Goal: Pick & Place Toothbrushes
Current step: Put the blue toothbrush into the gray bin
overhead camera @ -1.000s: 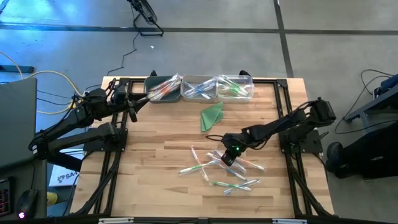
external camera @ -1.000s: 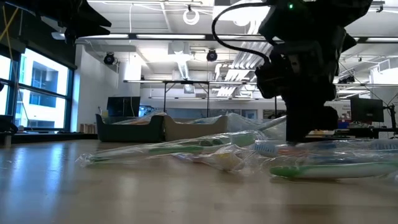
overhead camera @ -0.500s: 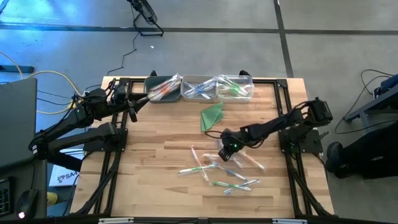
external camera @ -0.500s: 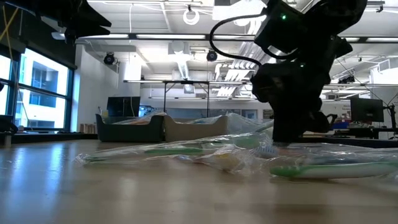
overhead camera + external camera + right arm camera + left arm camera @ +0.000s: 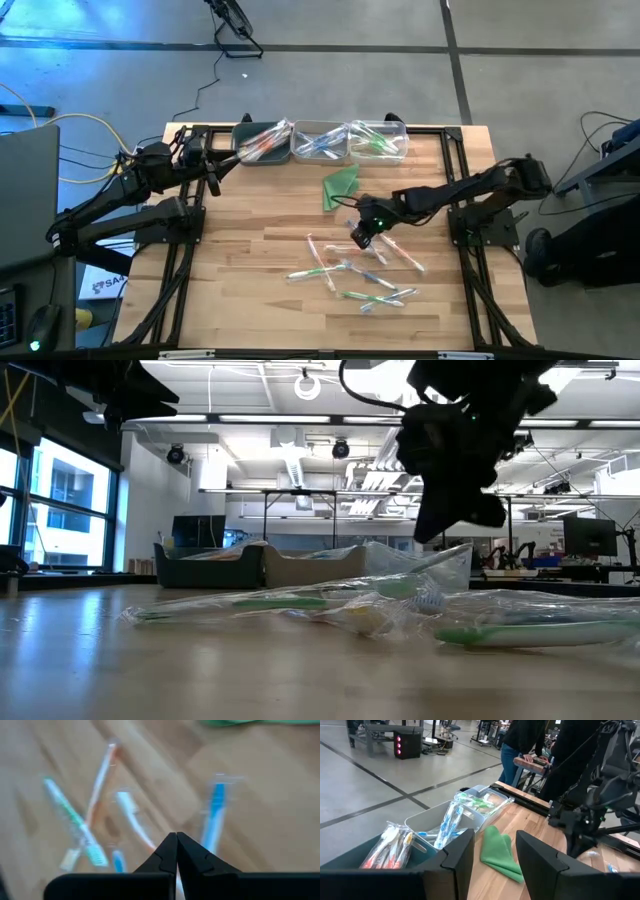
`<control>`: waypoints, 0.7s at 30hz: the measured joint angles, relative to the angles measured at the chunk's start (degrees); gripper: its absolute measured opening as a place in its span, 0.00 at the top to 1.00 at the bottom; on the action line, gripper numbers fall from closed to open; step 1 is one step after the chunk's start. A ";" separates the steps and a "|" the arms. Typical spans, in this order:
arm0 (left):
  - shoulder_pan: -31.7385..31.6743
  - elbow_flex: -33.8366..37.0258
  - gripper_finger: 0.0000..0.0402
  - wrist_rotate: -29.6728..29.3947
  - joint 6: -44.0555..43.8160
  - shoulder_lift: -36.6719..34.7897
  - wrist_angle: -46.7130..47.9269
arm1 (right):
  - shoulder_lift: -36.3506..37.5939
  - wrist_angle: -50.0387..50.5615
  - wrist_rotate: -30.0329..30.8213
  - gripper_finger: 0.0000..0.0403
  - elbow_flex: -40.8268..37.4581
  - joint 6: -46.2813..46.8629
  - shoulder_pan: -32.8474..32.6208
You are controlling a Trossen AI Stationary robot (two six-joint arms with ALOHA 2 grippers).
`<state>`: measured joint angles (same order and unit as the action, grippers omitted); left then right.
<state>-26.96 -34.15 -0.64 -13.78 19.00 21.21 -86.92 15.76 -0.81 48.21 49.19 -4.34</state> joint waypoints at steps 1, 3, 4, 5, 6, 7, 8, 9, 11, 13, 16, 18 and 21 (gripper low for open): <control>0.00 0.00 0.64 -0.02 0.00 -0.01 -0.01 | 0.32 2.57 1.14 1.00 0.85 -0.02 0.00; -0.02 0.00 0.64 -0.02 0.00 -0.02 0.00 | 0.34 6.99 3.45 1.00 2.73 0.00 -0.19; 0.00 0.00 0.64 -0.02 0.00 0.00 -0.02 | 0.31 9.18 4.55 1.00 3.30 0.18 -0.51; 0.00 0.00 0.64 -0.02 0.00 -0.02 -0.02 | 0.25 10.90 5.39 1.00 3.60 0.47 -0.85; -0.02 0.00 0.64 0.00 -0.02 -0.02 0.00 | -0.23 11.55 6.36 1.00 3.82 1.16 -1.20; -0.01 0.00 0.64 0.00 0.00 -0.01 -0.02 | -0.51 11.48 7.03 1.00 4.01 2.07 -1.49; 0.00 0.00 0.64 -0.02 0.00 -0.01 -0.01 | -0.69 11.57 7.91 1.00 4.03 3.01 -1.77; -0.02 0.00 0.64 -0.02 0.00 0.00 -0.01 | -0.74 12.24 8.40 1.00 4.01 3.71 -2.07; -0.02 0.00 0.64 -0.02 0.00 -0.02 -0.02 | -0.67 13.08 10.02 1.00 3.99 5.06 -2.55; 0.00 0.00 0.64 0.00 0.00 0.00 -0.02 | -0.65 13.08 11.34 1.00 4.03 6.23 -2.81; 0.00 0.00 0.64 -0.01 0.00 -0.01 -0.02 | -0.65 13.09 11.11 1.00 3.99 4.44 -2.80; 0.00 0.00 0.64 -0.02 0.00 0.00 -0.02 | -0.65 12.41 10.27 1.00 4.01 2.91 -2.79; 0.00 0.00 0.64 0.00 0.00 0.00 -0.02 | -0.65 11.30 8.83 0.99 4.01 1.52 -2.64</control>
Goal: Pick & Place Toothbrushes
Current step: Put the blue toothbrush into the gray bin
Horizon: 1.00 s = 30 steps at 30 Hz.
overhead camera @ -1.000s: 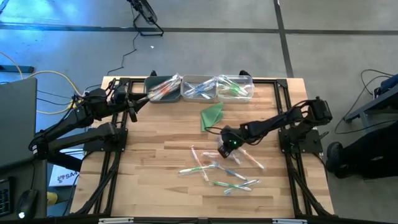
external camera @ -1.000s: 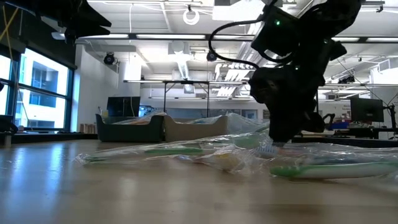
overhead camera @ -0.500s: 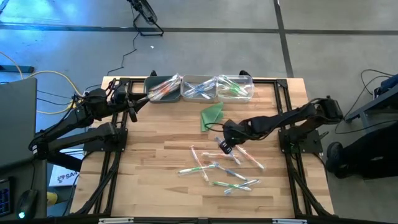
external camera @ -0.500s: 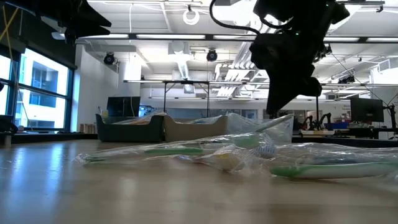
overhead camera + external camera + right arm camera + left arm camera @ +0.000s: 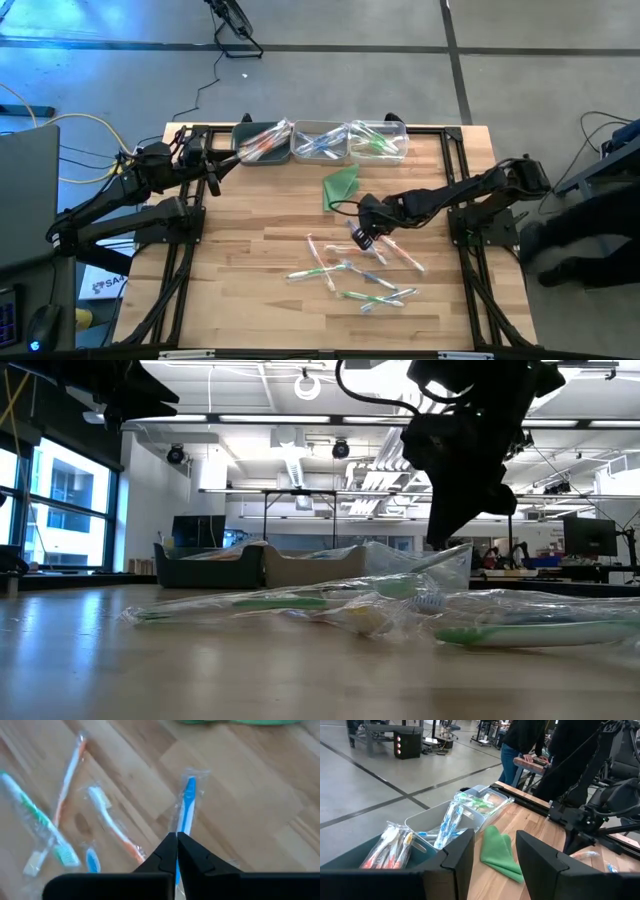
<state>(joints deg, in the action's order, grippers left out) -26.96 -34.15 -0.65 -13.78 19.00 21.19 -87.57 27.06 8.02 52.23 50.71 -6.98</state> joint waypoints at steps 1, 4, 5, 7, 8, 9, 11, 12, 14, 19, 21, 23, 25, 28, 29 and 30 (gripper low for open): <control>0.00 0.00 0.64 -0.02 0.00 -0.02 0.00 | 0.00 0.05 -0.65 0.98 0.00 -0.56 0.00; 0.00 0.00 0.64 -0.01 0.00 -0.02 0.00 | -0.01 0.11 -1.68 0.92 0.00 -2.22 0.00; -0.01 0.00 0.64 -0.01 0.00 -0.02 0.00 | -0.31 0.03 -1.96 0.88 0.00 -2.37 0.00; -0.01 0.00 0.64 -0.01 0.00 -0.01 0.00 | -0.93 0.06 -2.05 0.81 0.00 -1.75 0.00; 0.00 0.00 0.64 -0.02 0.00 -0.02 0.00 | -1.33 0.09 -2.07 0.77 0.00 -1.18 0.00; 0.00 0.00 0.64 -0.02 0.00 -0.02 0.00 | -1.98 -0.14 -2.20 0.74 0.00 -1.04 0.00; -0.01 0.00 0.64 -0.01 0.00 -0.02 0.01 | -3.03 -0.58 -2.43 0.68 0.00 -0.96 -0.05; 0.00 0.00 0.64 -0.01 0.00 -0.02 0.02 | -3.79 -0.59 -2.40 0.67 0.00 -0.97 -0.15; -0.02 0.00 0.64 0.00 0.00 -0.02 0.00 | -5.48 -1.39 -2.34 0.65 -0.02 -0.99 -0.17; 0.00 0.00 0.64 -0.01 0.00 -0.01 0.04 | -8.52 -0.74 -1.62 0.65 -0.02 -1.04 -0.15; 0.00 0.00 0.64 -0.01 0.00 -0.02 0.02 | -9.91 -0.65 -0.97 0.65 -0.09 -1.02 -0.15; 0.00 0.00 0.64 -0.02 0.00 0.00 0.02 | -10.93 -1.50 -0.96 0.65 0.00 -1.04 -0.15; 0.00 0.00 0.64 0.00 0.00 0.00 0.02 | -12.15 -2.26 -1.07 0.65 0.07 -1.04 -0.15; -0.01 0.00 0.64 -0.01 0.00 -0.01 0.02 | -13.19 -2.68 -0.94 0.65 0.17 -1.06 -0.21; 0.00 0.00 0.64 0.00 0.00 0.00 0.02 | -13.54 -2.70 -1.01 0.65 0.18 -1.05 -0.19; 0.00 0.00 0.64 -0.02 0.00 -0.02 0.02 | -13.62 -2.70 -0.96 0.65 0.19 -1.04 -0.20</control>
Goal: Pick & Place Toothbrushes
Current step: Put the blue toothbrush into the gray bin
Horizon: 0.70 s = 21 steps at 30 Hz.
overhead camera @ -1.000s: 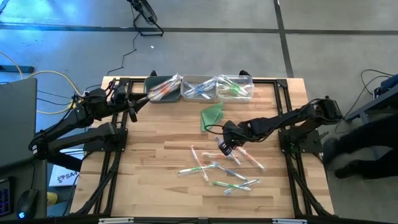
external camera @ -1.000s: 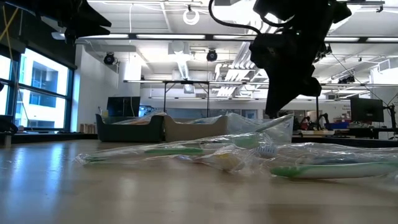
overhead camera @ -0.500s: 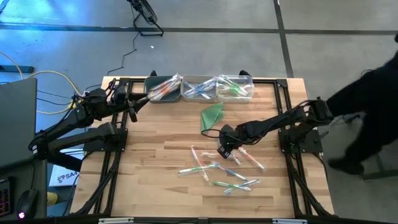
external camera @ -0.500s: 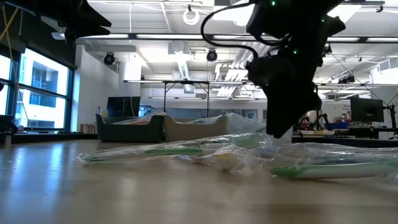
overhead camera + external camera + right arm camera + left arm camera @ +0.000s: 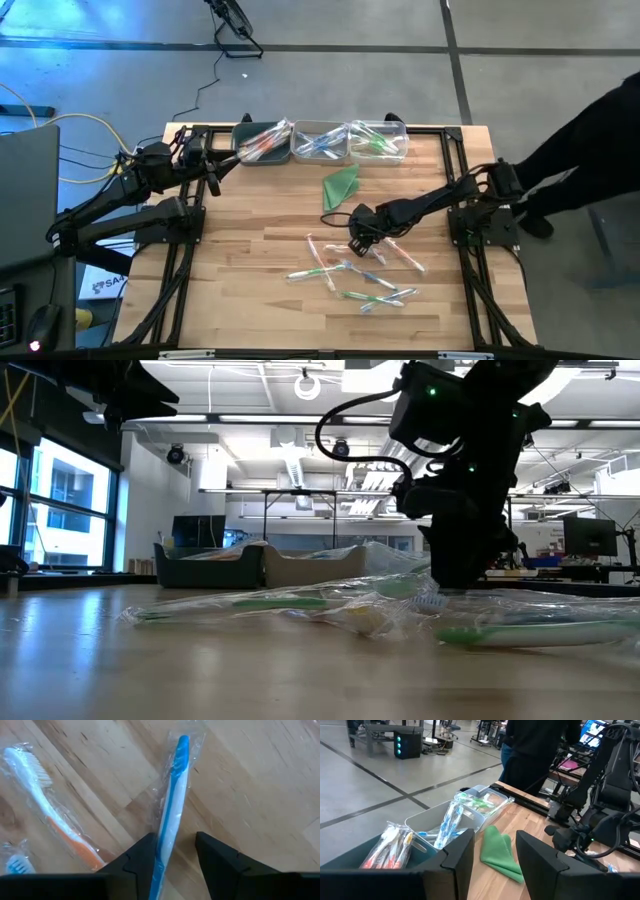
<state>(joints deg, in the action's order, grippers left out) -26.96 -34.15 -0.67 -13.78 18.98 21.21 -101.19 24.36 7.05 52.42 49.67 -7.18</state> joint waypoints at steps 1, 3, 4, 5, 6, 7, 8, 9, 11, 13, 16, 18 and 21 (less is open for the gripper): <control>0.00 0.00 0.64 0.02 -0.01 0.02 0.00 | -0.02 0.02 0.06 0.66 -0.02 -0.02 0.00; 0.00 0.00 0.64 0.01 0.00 0.00 0.00 | -0.04 0.02 0.12 0.67 -0.06 0.00 0.00; 0.00 0.00 0.64 0.02 -0.01 0.02 0.00 | -0.07 0.04 0.29 0.69 -0.08 0.00 0.00; 0.00 0.00 0.64 0.02 0.00 0.02 0.00 | 0.04 0.13 0.43 0.71 -0.09 0.00 0.00; 0.00 0.00 0.64 0.01 -0.01 0.01 0.00 | 0.14 0.19 0.49 0.73 -0.12 0.00 0.01; 0.00 0.00 0.64 0.02 -0.02 0.00 0.00 | 0.15 0.19 0.51 0.75 -0.13 0.00 0.04; 0.00 0.00 0.64 0.02 0.00 0.00 0.00 | 0.15 0.23 0.57 0.78 -0.15 0.00 0.04; 0.00 0.00 0.64 0.01 0.00 0.02 0.00 | 0.17 0.27 0.70 0.81 -0.19 0.00 0.04; 0.00 0.00 0.64 0.02 -0.02 0.00 0.00 | 0.54 0.40 0.80 0.87 -0.19 0.00 0.04; 0.00 0.00 0.64 0.01 0.00 0.02 0.00 | 1.00 0.41 0.64 0.92 -0.25 0.00 0.05; 0.00 0.00 0.64 0.00 0.00 0.00 0.00 | 1.97 -0.28 0.58 0.96 -0.37 -0.29 0.06; 0.00 0.00 0.64 0.02 0.00 0.00 0.00 | 2.83 -0.81 0.43 0.96 -0.41 -0.24 0.09; 0.00 0.00 0.64 0.00 0.00 0.00 0.00 | 5.08 -1.11 0.70 0.96 -0.39 -0.26 0.07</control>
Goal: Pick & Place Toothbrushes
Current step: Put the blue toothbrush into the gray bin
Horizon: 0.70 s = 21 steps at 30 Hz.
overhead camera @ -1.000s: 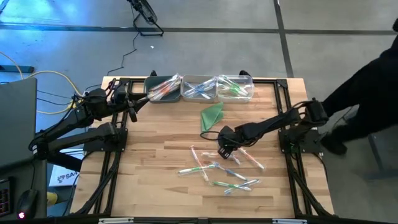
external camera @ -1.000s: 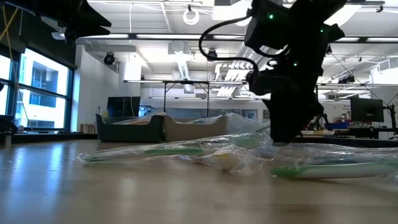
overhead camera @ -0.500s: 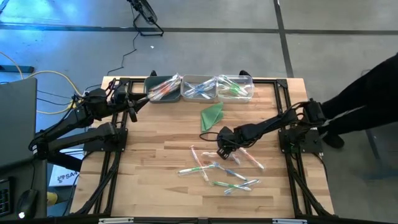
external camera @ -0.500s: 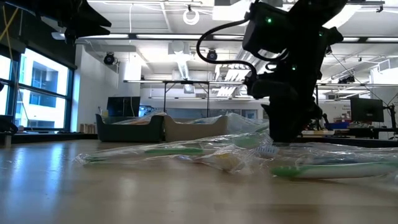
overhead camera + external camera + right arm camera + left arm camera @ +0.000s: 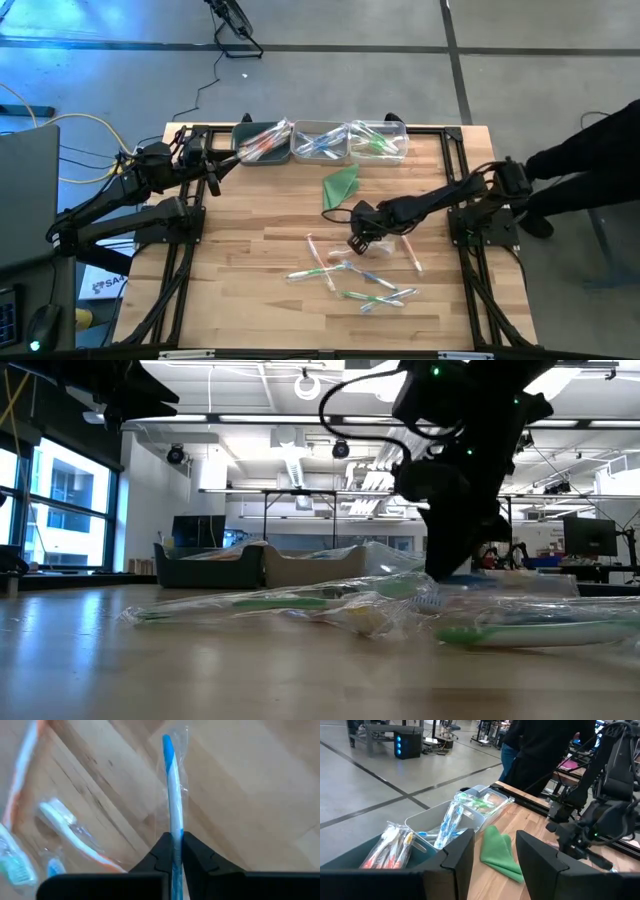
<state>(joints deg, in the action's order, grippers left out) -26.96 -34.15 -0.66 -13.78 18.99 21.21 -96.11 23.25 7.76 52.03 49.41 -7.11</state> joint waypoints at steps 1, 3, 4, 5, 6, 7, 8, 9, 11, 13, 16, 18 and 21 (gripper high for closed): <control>-0.01 0.00 0.64 0.02 0.00 0.00 0.00 | 0.77 0.03 0.59 0.96 0.00 0.00 -0.02; 0.00 0.00 0.64 0.02 0.00 0.00 0.00 | 2.04 -0.02 2.27 0.96 0.00 -0.07 -0.02; 0.00 0.00 0.64 0.01 0.00 0.00 0.00 | 3.01 0.04 3.13 0.96 0.00 -0.06 -0.02; 0.00 0.00 0.64 0.01 0.00 0.01 0.00 | 4.22 0.15 3.96 0.96 0.00 -0.05 -0.02; 0.00 0.00 0.64 0.01 0.00 0.01 0.00 | 5.36 0.07 4.81 0.96 0.01 -0.08 0.11; 0.00 0.00 0.64 0.00 0.00 0.00 0.00 | 6.36 0.00 5.65 0.96 0.10 -0.14 0.15; 0.00 0.00 0.64 0.00 0.00 0.00 0.00 | 7.42 -0.01 6.63 0.96 0.11 -0.07 0.15; 0.00 0.00 0.64 0.02 0.00 0.02 0.00 | 8.55 0.24 7.63 0.96 0.10 0.06 0.15; 0.00 0.00 0.64 0.00 0.00 0.00 0.00 | 10.77 0.07 9.95 0.96 0.07 0.14 0.15; -0.02 0.00 0.64 0.02 0.00 0.00 0.00 | 13.58 -0.64 12.40 0.96 0.13 0.55 0.13; -0.02 0.00 0.64 0.00 0.00 0.00 0.00 | 17.05 -2.69 16.62 0.96 0.13 1.39 0.13; -0.02 0.00 0.64 0.02 0.00 0.02 0.00 | 19.21 -3.70 19.86 0.96 0.17 1.38 0.09; 0.00 0.00 0.64 0.00 0.00 0.01 0.00 | 21.49 -7.36 24.65 0.96 0.22 1.31 0.09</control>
<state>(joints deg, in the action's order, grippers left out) -26.96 -34.15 -0.66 -13.78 19.00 21.21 -74.62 15.89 32.41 52.25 50.72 -7.03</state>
